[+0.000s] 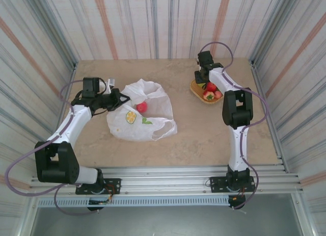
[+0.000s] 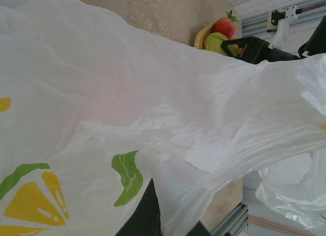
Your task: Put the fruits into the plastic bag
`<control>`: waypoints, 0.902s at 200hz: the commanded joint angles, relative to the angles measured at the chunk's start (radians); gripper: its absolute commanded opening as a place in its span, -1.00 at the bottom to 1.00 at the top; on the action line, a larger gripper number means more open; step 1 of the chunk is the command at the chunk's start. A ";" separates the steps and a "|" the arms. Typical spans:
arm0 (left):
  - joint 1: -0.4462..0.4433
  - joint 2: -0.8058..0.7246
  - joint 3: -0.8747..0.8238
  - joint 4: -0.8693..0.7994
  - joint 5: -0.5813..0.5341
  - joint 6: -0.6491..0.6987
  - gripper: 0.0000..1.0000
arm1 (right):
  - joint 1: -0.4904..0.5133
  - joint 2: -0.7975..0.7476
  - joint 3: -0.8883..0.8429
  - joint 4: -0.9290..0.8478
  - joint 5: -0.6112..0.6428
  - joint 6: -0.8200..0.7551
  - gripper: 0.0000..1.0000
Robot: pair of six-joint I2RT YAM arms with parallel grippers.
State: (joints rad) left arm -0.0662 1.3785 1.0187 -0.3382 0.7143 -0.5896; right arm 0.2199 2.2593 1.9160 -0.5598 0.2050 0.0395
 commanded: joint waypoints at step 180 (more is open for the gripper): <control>0.008 0.011 -0.010 0.005 0.014 -0.009 -1.00 | 0.053 -0.337 -0.240 0.052 -0.268 0.133 -0.53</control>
State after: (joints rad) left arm -0.0662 1.3785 1.0187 -0.3382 0.7139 -0.5907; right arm 0.2558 2.0617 1.7462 -0.5457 0.0360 0.0952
